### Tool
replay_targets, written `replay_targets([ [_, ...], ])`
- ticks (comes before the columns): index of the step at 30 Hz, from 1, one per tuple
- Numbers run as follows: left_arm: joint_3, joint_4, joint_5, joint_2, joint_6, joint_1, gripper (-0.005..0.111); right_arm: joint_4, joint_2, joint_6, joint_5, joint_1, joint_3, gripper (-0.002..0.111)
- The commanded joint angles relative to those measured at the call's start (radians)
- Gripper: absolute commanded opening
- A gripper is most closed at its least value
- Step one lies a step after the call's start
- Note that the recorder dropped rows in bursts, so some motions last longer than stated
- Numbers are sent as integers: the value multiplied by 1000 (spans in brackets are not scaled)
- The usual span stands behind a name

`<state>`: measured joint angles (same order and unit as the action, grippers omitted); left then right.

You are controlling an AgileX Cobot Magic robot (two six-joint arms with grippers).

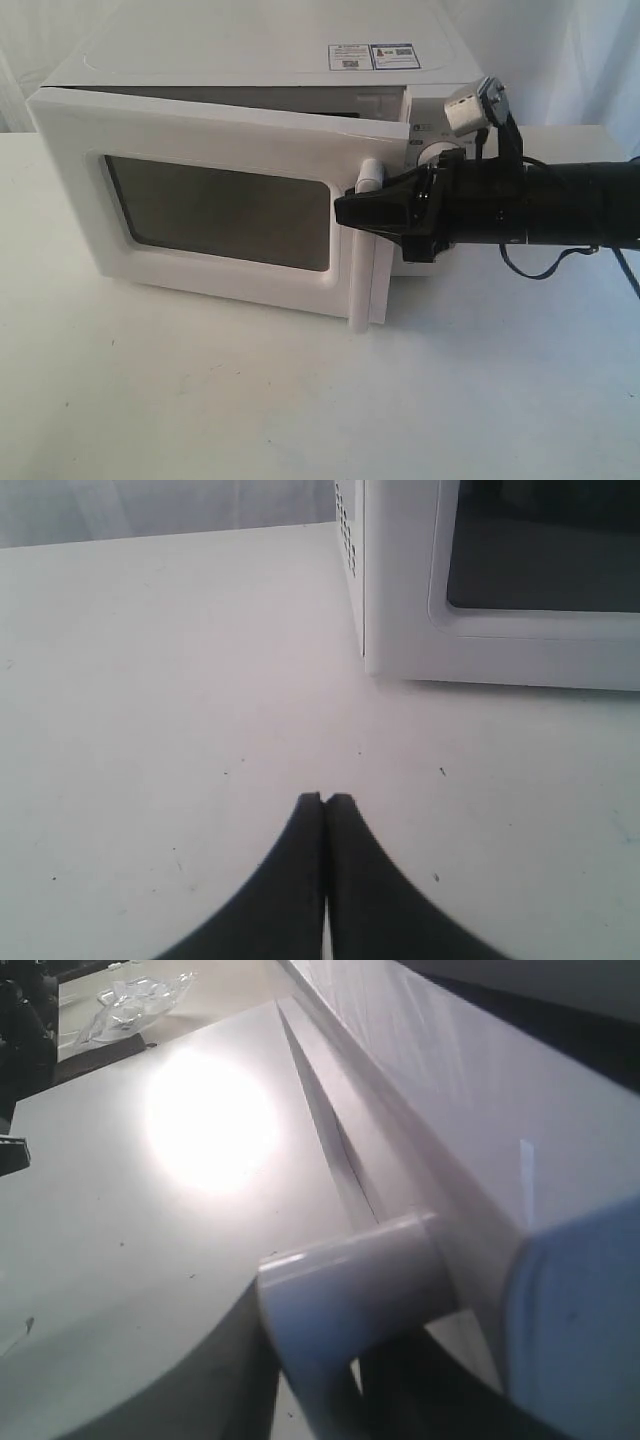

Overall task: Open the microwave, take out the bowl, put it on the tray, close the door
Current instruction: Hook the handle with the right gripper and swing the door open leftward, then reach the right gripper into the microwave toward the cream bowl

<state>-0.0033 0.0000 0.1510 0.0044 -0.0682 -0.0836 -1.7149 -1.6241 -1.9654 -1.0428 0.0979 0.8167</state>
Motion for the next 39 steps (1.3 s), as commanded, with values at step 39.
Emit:
replay_targets([
  [39,3,6,-2,-4,-1,2,0,327,296,400,-7,41,-98,8],
])
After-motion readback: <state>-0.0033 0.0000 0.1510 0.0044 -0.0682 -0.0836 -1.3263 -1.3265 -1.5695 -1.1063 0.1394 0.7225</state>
